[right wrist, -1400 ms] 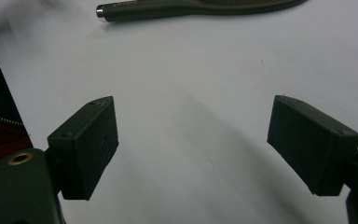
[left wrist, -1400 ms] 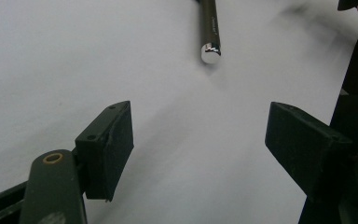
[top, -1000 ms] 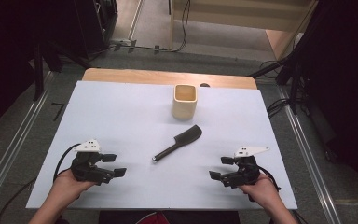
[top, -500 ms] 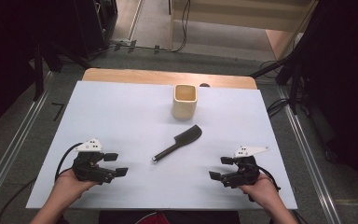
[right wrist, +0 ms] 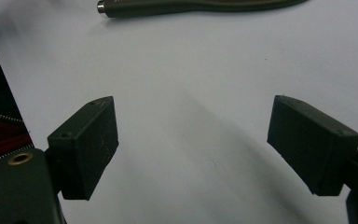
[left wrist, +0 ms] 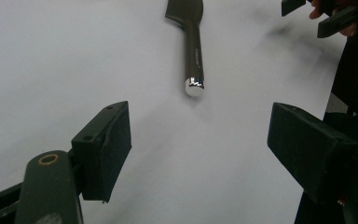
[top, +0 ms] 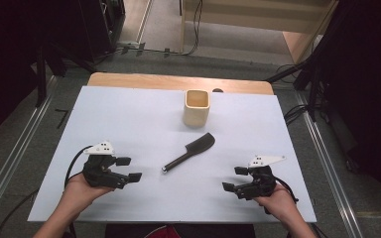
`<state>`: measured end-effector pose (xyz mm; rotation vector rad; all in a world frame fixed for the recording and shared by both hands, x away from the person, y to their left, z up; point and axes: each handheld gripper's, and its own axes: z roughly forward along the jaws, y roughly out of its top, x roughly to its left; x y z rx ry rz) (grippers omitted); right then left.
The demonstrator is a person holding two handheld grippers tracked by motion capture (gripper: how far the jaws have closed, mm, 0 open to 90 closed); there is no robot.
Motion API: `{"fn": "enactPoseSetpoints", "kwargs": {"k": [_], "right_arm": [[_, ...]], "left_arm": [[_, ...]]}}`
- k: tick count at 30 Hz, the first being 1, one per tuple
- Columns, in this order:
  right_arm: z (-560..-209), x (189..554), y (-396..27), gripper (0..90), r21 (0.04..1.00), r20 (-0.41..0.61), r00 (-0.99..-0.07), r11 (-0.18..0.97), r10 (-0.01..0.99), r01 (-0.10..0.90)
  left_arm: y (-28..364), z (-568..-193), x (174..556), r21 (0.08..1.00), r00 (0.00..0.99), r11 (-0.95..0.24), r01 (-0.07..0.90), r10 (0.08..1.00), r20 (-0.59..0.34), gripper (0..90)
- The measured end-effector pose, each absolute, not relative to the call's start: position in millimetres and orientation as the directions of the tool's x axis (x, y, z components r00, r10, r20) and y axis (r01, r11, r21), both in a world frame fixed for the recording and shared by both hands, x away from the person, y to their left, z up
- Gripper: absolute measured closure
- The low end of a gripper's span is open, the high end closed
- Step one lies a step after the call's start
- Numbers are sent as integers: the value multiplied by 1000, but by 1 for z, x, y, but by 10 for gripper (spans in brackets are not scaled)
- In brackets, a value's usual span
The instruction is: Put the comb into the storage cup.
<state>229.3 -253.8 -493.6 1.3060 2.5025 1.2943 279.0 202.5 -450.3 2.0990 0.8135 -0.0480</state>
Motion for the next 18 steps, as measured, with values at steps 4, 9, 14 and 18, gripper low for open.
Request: {"fn": "enactPoseSetpoints", "kwargs": {"k": [4,9,14,18], "right_arm": [[-493,229,-254,144,686,322,-645,298,693,663],[-494,229,-254,144,686,321,-645,300,693,663],[-493,229,-254,144,685,322,-644,299,694,664],[-494,229,-254,144,685,324,-643,297,694,665]], "left_arm": [[198,-447,283,711,793,-428,558,528,-304,229],[191,-443,286,714,797,-430,553,523,-303,229],[185,-441,292,712,799,-435,552,520,-302,229],[180,-441,297,705,794,-436,560,527,-304,230]]}}
